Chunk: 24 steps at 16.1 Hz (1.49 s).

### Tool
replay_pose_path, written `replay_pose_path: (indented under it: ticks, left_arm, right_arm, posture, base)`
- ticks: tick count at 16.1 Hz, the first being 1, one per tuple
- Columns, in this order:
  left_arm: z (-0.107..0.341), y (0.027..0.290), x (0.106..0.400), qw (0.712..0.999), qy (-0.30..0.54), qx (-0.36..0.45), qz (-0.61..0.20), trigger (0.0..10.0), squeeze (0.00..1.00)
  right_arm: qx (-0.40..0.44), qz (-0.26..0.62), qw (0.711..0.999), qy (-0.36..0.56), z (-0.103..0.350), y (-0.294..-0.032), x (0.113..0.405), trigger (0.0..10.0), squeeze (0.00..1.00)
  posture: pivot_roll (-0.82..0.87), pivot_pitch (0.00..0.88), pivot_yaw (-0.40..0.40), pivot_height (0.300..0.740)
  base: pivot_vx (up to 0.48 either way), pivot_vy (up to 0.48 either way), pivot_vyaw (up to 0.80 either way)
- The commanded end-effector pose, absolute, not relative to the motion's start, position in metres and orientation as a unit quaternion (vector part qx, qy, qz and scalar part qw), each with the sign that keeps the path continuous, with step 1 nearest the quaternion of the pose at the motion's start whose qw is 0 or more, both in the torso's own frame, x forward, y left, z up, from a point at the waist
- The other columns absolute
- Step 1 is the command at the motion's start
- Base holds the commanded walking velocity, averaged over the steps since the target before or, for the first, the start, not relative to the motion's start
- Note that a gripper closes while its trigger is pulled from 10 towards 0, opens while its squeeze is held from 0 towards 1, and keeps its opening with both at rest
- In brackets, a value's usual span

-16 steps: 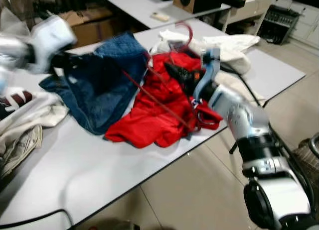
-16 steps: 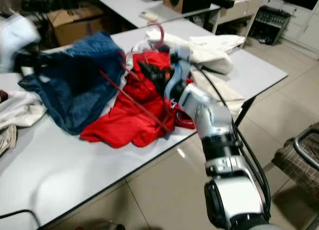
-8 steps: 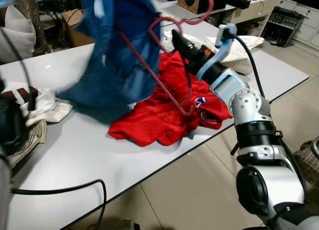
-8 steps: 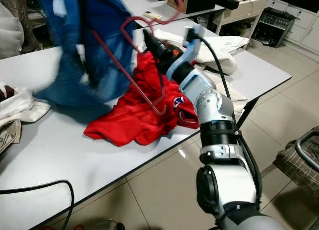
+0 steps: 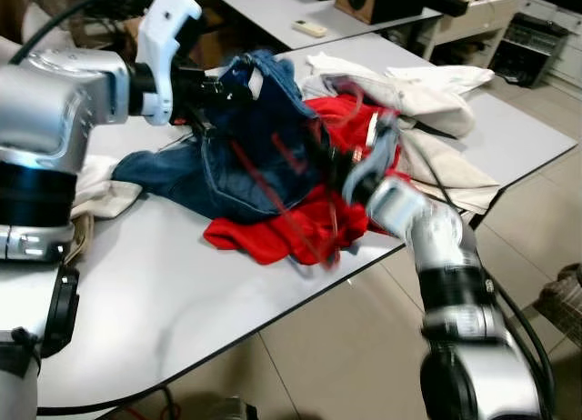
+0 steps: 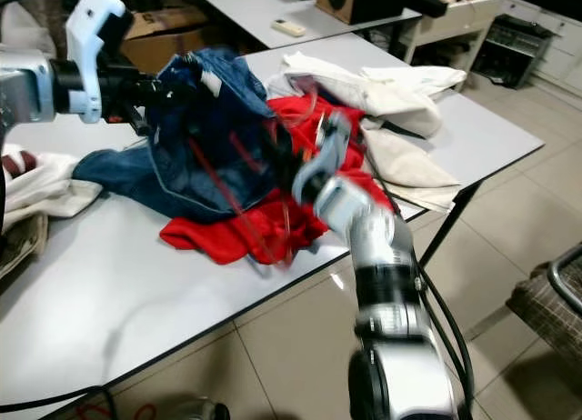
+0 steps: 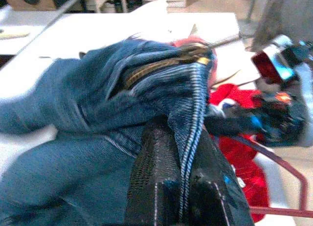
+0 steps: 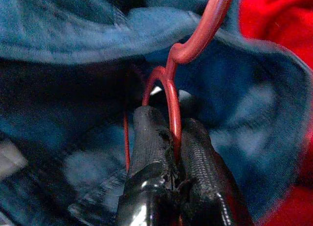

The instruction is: Hang hanger

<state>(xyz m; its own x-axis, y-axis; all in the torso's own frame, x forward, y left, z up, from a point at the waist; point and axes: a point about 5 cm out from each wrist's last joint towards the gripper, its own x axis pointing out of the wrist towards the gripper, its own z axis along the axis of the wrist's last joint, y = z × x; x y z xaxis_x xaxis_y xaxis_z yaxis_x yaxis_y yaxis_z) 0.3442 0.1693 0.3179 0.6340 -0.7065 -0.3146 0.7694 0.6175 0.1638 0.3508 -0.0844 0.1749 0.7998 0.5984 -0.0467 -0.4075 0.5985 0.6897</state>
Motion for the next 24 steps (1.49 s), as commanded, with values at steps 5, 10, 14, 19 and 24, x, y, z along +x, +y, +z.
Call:
replay_pose_path:
  ticks: [5, 10, 14, 19, 24]
  left_arm:
    - [0.277, 0.151, 0.329, 0.842, 0.161, 0.188, -0.479, 0.0, 0.0]
    - [0.274, 0.146, 0.339, 0.847, 0.155, 0.22, -0.458, 0.0, 0.0]
    - [0.293, 0.157, 0.36, 0.899, 0.101, 0.199, -0.378, 0.0, 0.0]
    - [0.308, 0.156, 0.383, 0.943, 0.036, 0.125, -0.305, 0.0, 0.0]
    - [0.288, 0.158, 0.378, 0.924, 0.083, 0.159, -0.337, 0.0, 0.0]
  right_arm:
    - [0.427, 0.177, 0.887, -0.01, 0.212, -0.114, 0.351, 10.0, 0.0]
    - [0.43, 0.197, 0.881, 0.031, 0.21, -0.075, 0.343, 10.0, 0.0]
    - [0.299, 0.244, 0.918, 0.089, 0.2, -0.069, 0.322, 10.0, 0.0]
    - [0.22, 0.254, 0.934, 0.12, 0.189, -0.091, 0.287, 10.0, 0.0]
    - [0.224, 0.201, 0.952, 0.059, 0.206, -0.112, 0.299, 10.0, 0.0]
  posture:
    - [-0.02, 0.0, 0.047, 0.74]
    - [-0.01, 0.0, 0.042, 0.74]
    - [-0.02, 0.0, 0.046, 0.74]
    - [-0.05, 0.0, 0.064, 0.74]
    - [-0.06, 0.0, 0.064, 0.74]
  base:
    - [0.0, 0.0, 0.0]
    - [0.0, 0.0, 0.0]
    - [0.0, 0.0, 0.0]
    - [0.0, 0.0, 0.0]
    - [0.0, 0.0, 0.0]
